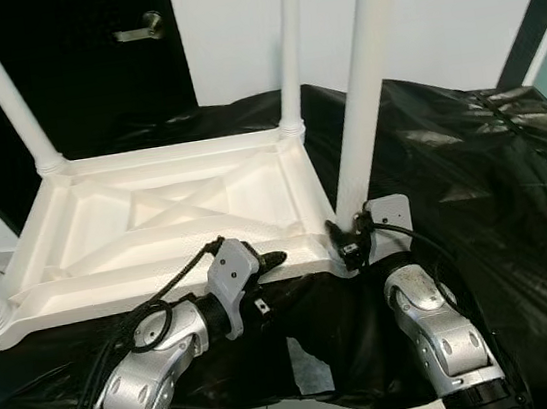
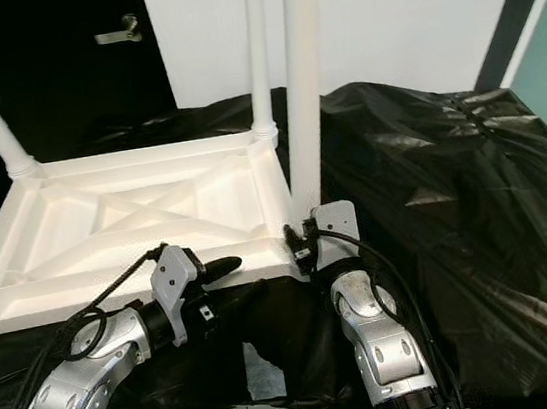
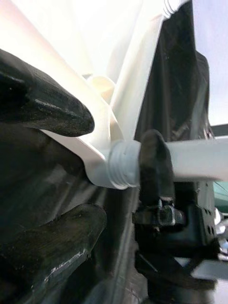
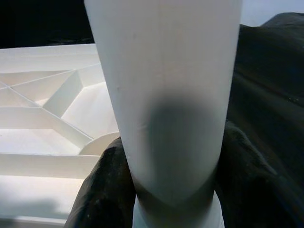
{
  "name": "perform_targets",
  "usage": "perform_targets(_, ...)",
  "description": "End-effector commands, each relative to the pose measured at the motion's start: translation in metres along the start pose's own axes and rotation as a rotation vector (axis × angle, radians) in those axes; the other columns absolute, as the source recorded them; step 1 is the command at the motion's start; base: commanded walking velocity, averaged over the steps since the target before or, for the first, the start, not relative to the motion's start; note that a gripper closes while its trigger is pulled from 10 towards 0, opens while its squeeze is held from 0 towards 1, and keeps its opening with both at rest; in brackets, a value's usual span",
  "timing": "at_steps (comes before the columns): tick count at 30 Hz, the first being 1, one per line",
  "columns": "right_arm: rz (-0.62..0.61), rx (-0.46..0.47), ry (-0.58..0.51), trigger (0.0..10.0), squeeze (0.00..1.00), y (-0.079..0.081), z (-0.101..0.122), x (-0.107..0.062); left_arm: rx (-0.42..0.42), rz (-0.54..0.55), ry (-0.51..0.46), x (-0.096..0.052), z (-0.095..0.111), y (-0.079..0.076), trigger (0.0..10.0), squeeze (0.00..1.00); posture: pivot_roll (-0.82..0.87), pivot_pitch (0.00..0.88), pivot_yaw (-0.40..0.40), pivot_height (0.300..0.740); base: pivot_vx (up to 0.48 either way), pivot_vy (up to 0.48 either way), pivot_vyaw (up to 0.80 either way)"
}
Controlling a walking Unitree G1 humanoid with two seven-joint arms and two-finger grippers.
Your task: Building children table
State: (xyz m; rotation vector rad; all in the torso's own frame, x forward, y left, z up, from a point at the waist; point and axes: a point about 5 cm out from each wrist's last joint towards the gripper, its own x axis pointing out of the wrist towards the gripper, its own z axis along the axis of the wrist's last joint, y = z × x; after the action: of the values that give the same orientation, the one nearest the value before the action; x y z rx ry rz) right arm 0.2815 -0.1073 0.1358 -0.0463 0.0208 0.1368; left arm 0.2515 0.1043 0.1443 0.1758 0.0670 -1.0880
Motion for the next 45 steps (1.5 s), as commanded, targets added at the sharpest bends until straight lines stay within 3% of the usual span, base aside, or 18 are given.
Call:
perform_targets(1, -0.059, 0.063, 0.088, 10.0, 0.00, 0.005, -0.015, -0.005, 0.009, -0.087, 0.009, 0.000, 0.000, -0.005, 10.0, 0.00, 0.02, 0.000, -0.039, 0.740, 0.000, 0.000, 0.00)
perform_targets(11, -0.069, 0.027, 0.046, 10.0, 0.00, 0.009, -0.005, -0.004, 0.006, -0.085, 0.002, 0.001, 0.002, -0.006, 10.0, 0.00, 0.02, 0.000, -0.036, 0.740, 0.000, 0.000, 0.00)
perform_targets(12, -0.061, 0.012, 0.030, 10.0, 0.81, 0.007, -0.003, -0.004, 0.006, -0.084, 0.001, 0.001, 0.002, -0.006, 10.0, 0.00, 0.02, 0.000, -0.040, 0.740, 0.000, 0.000, 0.00)
perform_targets(14, -0.056, 0.001, 0.022, 10.0, 0.81, 0.005, -0.002, -0.005, 0.006, -0.084, 0.001, 0.002, 0.002, -0.006, 10.0, 0.00, 0.02, 0.000, -0.040, 0.740, 0.000, 0.000, 0.00)
perform_targets(15, -0.041, -0.006, 0.007, 10.0, 1.00, 0.001, -0.001, -0.007, 0.005, -0.081, 0.001, 0.002, 0.002, -0.005, 10.0, 0.00, 0.02, 0.000, -0.042, 0.740, 0.000, 0.000, 0.00)
perform_targets(19, -0.010, 0.000, -0.011, 10.0, 1.00, -0.004, 0.001, -0.010, 0.005, -0.079, 0.000, 0.001, 0.003, -0.005, 10.0, 0.00, 0.02, 0.000, -0.043, 0.740, 0.000, 0.000, 0.00)
perform_targets(22, 0.066, -0.008, -0.062, 10.0, 1.00, -0.020, 0.004, -0.014, 0.004, -0.079, -0.001, 0.001, 0.002, -0.006, 10.0, 0.00, 0.01, 0.000, -0.043, 0.740, 0.000, 0.000, 0.00)
perform_targets(27, 0.130, -0.018, -0.079, 10.0, 1.00, -0.031, 0.004, -0.013, 0.003, -0.082, -0.001, 0.002, 0.002, -0.006, 10.0, 0.00, 0.01, 0.000, -0.042, 0.740, 0.000, 0.000, 0.00)
perform_targets(28, 0.179, -0.024, -0.095, 10.0, 0.00, -0.034, 0.004, -0.011, 0.003, -0.082, -0.003, 0.002, 0.002, -0.006, 10.0, 0.00, 0.01, 0.000, -0.039, 0.740, 0.000, 0.000, 0.00)
perform_targets(32, 0.312, -0.053, -0.124, 10.0, 0.00, -0.038, 0.005, -0.005, 0.004, -0.083, -0.005, 0.004, 0.003, -0.005, 10.0, 0.00, 0.01, 0.000, -0.035, 0.740, 0.000, 0.000, 0.00)
perform_targets(43, 0.651, -0.121, -0.097, 10.0, 0.00, -0.024, 0.002, 0.023, 0.018, -0.078, -0.012, 0.005, 0.006, -0.003, 10.0, 0.00, 0.03, 0.000, -0.041, 0.740, 0.000, 0.000, 0.00)
perform_targets(44, 0.670, -0.133, -0.087, 4.9, 0.00, -0.023, 0.001, 0.025, 0.020, -0.075, -0.015, 0.005, 0.007, -0.003, 10.0, 0.00, 0.04, 0.000, -0.044, 0.740, 0.000, 0.000, 0.00)
perform_targets(45, 0.687, -0.139, -0.084, 4.9, 0.00, -0.023, 0.000, 0.027, 0.021, -0.074, -0.016, 0.005, 0.007, -0.003, 10.0, 0.00, 0.04, 0.000, -0.044, 0.740, 0.000, 0.000, 0.00)
